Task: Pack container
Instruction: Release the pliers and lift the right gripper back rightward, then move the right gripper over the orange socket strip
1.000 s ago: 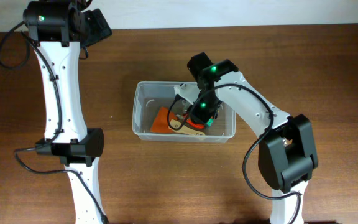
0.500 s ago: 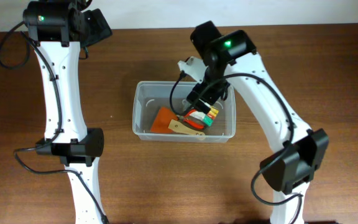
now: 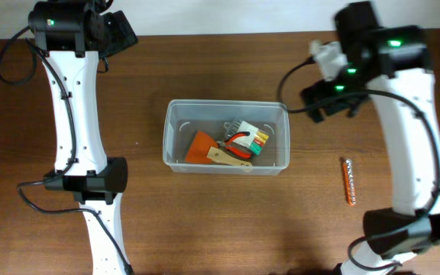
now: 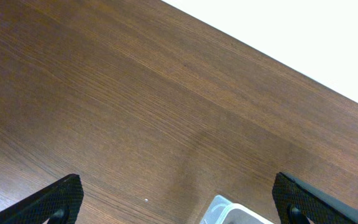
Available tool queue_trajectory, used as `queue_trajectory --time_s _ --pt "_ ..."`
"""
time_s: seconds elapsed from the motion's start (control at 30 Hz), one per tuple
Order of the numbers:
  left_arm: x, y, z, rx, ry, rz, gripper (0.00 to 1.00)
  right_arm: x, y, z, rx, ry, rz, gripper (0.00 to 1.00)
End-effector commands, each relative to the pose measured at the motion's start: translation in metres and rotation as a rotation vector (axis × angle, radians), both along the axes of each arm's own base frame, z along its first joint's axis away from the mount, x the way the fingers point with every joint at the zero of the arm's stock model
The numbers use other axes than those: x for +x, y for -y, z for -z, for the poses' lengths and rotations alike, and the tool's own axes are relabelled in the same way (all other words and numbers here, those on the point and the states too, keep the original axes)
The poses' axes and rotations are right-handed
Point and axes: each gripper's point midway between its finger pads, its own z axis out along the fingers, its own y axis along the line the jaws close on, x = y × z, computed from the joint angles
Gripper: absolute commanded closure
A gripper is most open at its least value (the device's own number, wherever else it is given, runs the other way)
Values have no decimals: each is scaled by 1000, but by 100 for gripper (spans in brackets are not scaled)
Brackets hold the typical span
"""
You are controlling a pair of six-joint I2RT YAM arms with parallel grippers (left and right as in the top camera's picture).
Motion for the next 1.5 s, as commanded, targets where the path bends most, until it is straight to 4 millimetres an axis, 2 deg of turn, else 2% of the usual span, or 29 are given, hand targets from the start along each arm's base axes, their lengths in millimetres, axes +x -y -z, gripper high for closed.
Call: queue_trajectory --time_s 0.0,0.17,0.3,0.47,0.57,0.77,0.93,1.1,1.27,1.47 --pt "-5 -2 -14 9 33 3 1 -10 24 -20 17 46 140 1" --pt "-5 -2 -14 9 33 3 1 -23 44 -34 34 75 238 2" --pt "-5 -2 -14 9 33 3 1 -35 46 -45 38 109 246 1" --pt "-5 -2 -14 9 33 3 1 -58 51 -41 8 92 259 1" --pt "-5 -2 -14 9 33 3 1 -75 64 -22 -47 25 288 1" --pt "-5 -2 -14 9 33 3 1 -96 89 32 -61 -156 412 1" --pt "-5 -2 -14 9 33 3 1 -90 116 75 -54 -177 497 1" --pt "-5 -2 -14 9 33 3 1 -79 127 112 -16 -156 526 1" --pt "-5 -2 -14 9 33 3 1 -79 107 153 63 -182 317 1" --pt "-5 -2 -14 9 33 3 1 -94 102 188 70 -226 314 2"
